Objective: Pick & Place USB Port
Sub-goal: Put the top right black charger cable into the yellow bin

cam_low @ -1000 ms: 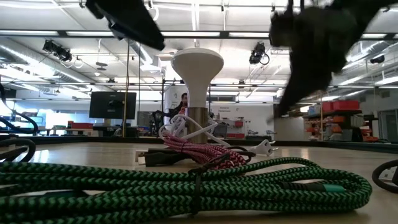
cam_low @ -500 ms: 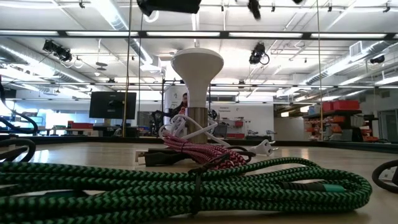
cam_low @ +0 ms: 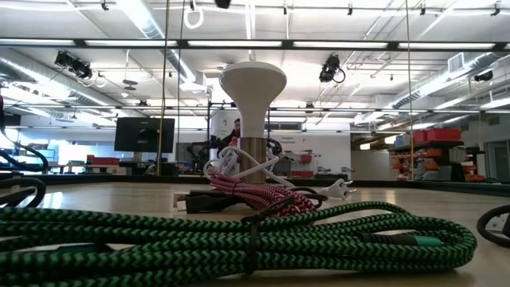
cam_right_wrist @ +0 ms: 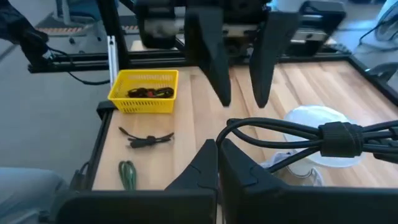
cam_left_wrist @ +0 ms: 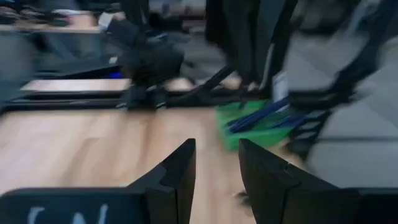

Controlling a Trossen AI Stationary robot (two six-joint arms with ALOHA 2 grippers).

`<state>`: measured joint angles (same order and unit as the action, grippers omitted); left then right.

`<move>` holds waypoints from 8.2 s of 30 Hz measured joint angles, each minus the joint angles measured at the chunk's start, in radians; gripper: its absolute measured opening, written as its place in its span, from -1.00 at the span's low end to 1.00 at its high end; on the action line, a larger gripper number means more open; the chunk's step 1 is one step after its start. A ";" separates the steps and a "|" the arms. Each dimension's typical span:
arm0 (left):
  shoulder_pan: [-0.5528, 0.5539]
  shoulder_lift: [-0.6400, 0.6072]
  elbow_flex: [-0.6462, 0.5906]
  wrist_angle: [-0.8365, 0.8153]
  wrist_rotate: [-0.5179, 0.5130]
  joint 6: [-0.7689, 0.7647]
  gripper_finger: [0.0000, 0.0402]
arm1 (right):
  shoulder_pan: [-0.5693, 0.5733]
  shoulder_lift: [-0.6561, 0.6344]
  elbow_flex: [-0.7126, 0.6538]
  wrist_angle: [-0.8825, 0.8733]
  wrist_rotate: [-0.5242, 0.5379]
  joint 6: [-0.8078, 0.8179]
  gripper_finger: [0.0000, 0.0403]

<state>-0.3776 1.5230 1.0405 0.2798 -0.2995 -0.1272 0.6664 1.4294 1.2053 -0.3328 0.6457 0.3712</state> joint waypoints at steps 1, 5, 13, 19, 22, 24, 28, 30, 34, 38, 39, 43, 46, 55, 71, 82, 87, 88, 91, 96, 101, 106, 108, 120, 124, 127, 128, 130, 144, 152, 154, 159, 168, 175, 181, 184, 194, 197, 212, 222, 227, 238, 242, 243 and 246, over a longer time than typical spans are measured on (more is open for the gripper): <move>0.012 0.000 0.000 0.022 0.041 -0.027 -0.36 | 0.008 0.003 0.000 0.000 0.011 -0.006 -1.00; 0.062 0.000 0.000 0.083 0.129 -0.127 -0.36 | 0.023 0.026 0.000 0.051 0.024 -0.042 -1.00; 0.136 0.000 0.000 0.132 0.282 -0.266 -0.36 | 0.018 0.077 0.000 0.086 -0.015 -0.114 -1.00; 0.158 0.000 0.000 0.150 0.334 -0.347 -0.36 | 0.015 0.084 0.000 0.094 0.019 -0.146 -1.00; 0.168 0.000 0.000 0.139 0.332 -0.381 -0.36 | 0.011 0.084 0.000 0.108 0.019 -0.171 -1.00; 0.174 0.001 0.000 0.138 0.332 -0.389 -0.36 | 0.011 0.084 0.000 0.115 0.020 -0.183 -1.00; 0.187 0.005 0.000 0.119 0.331 -0.407 -0.36 | 0.010 0.084 0.000 0.120 0.021 -0.194 -1.00; 0.191 0.013 0.000 0.124 0.338 -0.413 -0.36 | 0.010 0.084 0.000 0.120 0.022 -0.197 -1.00; 0.192 0.025 0.000 0.135 0.366 -0.437 -0.36 | 0.004 0.084 0.000 0.117 0.021 -0.197 -1.00; 0.192 0.032 0.000 0.141 0.371 -0.437 -0.36 | -0.010 0.084 0.000 0.123 0.002 -0.207 -1.00; 0.192 0.036 0.000 0.163 0.372 -0.437 -0.36 | -0.015 0.087 0.000 0.125 -0.007 -0.207 -1.00; 0.192 0.047 0.000 0.246 0.412 -0.438 -0.36 | -0.032 0.103 0.000 0.128 -0.029 -0.205 -1.00; 0.196 0.049 0.000 0.242 0.418 -0.438 -0.36 | -0.038 0.112 0.000 0.136 -0.037 -0.207 -1.00; 0.196 0.050 0.000 0.186 0.407 -0.434 -0.36 | -0.039 0.114 0.000 0.175 -0.038 -0.242 -1.00; 0.196 0.050 0.000 0.181 0.407 -0.334 -0.95 | -0.050 0.114 -0.001 0.174 -0.056 -0.250 -1.00; 0.194 0.050 0.000 0.193 0.387 -0.327 -0.90 | -0.051 0.114 -0.001 0.157 -0.053 -0.234 -1.00; 0.194 0.050 0.000 0.193 0.379 -0.304 -0.81 | -0.051 0.114 -0.001 0.155 -0.052 -0.229 -1.00; 0.194 0.050 0.000 0.193 0.387 -0.292 -0.84 | -0.051 0.114 -0.001 0.155 -0.052 -0.229 -1.00; 0.194 0.050 0.000 0.193 0.393 -0.285 -0.97 | -0.051 0.114 -0.001 0.152 -0.052 -0.227 -1.00; 0.194 0.050 0.000 0.193 0.424 -0.286 -0.99 | -0.051 0.114 -0.001 0.144 -0.052 -0.225 -1.00; 0.193 0.048 0.000 0.119 0.393 -0.334 -0.93 | -0.051 0.114 -0.001 0.118 -0.052 -0.210 -1.00; 0.201 0.048 0.000 0.049 0.390 -0.353 -0.69 | -0.051 0.114 -0.001 0.082 -0.037 -0.172 -1.00; 0.201 0.048 0.000 0.050 0.391 -0.362 -0.57 | -0.051 0.114 -0.001 0.077 -0.033 -0.169 -1.00; 0.260 0.048 0.000 0.020 0.356 -0.445 -0.10 | -0.044 0.114 -0.001 0.076 -0.030 -0.167 -1.00; 0.271 0.048 0.000 0.053 0.402 -0.472 -0.07 | -0.043 0.114 -0.001 0.076 -0.030 -0.168 -1.00; 0.262 0.049 0.000 0.135 0.464 -0.489 -0.08 | -0.043 0.114 -0.001 0.076 -0.030 -0.170 -1.00; 0.257 0.049 0.000 0.151 0.475 -0.490 -0.08 | -0.043 0.114 -0.001 0.076 -0.030 -0.170 -1.00; 0.248 0.049 0.000 0.148 0.477 -0.490 -0.08 | -0.044 0.114 -0.001 0.078 -0.029 -0.173 -1.00; 0.246 0.049 0.000 0.092 0.397 -0.471 -0.08 | -0.044 0.114 -0.001 0.090 -0.026 -0.170 -1.00; 0.236 0.049 0.000 0.109 0.370 -0.466 -0.09 | -0.044 0.113 -0.001 0.126 -0.026 -0.196 -1.00; 0.236 0.057 0.000 0.120 0.367 -0.464 -0.09 | -0.044 0.113 -0.001 0.128 -0.026 -0.197 -1.00; 0.236 0.096 0.002 0.202 0.375 -0.469 -0.09 | -0.044 0.113 -0.001 0.134 -0.031 -0.197 -1.00; 0.253 0.124 0.000 0.208 0.469 -0.463 -0.69 | -0.044 0.114 -0.001 0.123 -0.037 -0.197 -1.00; 0.252 0.124 0.000 0.232 0.507 -0.439 -0.96 | -0.044 0.114 -0.001 0.119 -0.037 -0.197 -1.00; 0.252 0.124 0.000 0.218 0.502 -0.430 -0.97 | -0.044 0.114 -0.001 0.110 -0.034 -0.177 -1.00; 0.252 0.124 0.000 0.217 0.498 -0.428 -0.97 | -0.044 0.114 -0.001 0.106 -0.047 -0.170 -0.98; 0.250 -0.014 0.000 -0.053 0.413 -0.350 -0.97 | -0.037 0.114 -0.001 -0.041 -0.079 -0.035 -0.61; 0.223 -0.089 0.000 -0.198 0.361 -0.356 -0.97 | -0.034 0.114 -0.001 -0.076 -0.055 -0.007 -0.52; -0.394 -0.328 0.000 -0.944 -0.253 -1.137 -0.97 | -0.035 0.110 -0.001 -0.265 0.122 0.120 -0.63; -0.747 -0.225 0.000 -1.097 -0.491 -1.758 -0.97 | -0.035 0.110 -0.001 -0.253 0.132 0.118 -0.69; -0.839 -0.136 0.000 -1.095 -0.501 -1.957 -0.97 | -0.035 0.110 -0.001 -0.250 0.132 0.118 -0.68; -0.923 0.010 0.000 -1.059 -0.461 -2.141 -0.97 | -0.035 0.110 -0.001 -0.239 0.132 0.108 -0.70; -0.923 0.017 0.000 -1.066 -0.455 -2.135 -0.92 | -0.035 0.110 -0.001 -0.236 0.132 0.108 -0.70; -0.923 0.018 0.000 -1.065 -0.451 -2.134 -0.89 | -0.035 0.110 -0.001 -0.236 0.132 0.108 -0.70; -0.922 0.018 0.000 -1.065 -0.422 -2.132 -0.79 | -0.035 0.110 -0.001 -0.231 0.132 0.109 -0.70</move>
<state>-1.2995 1.5406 1.0405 -0.7850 -0.7210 -2.2589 0.6312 1.5391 1.2045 -0.5643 0.7780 0.4802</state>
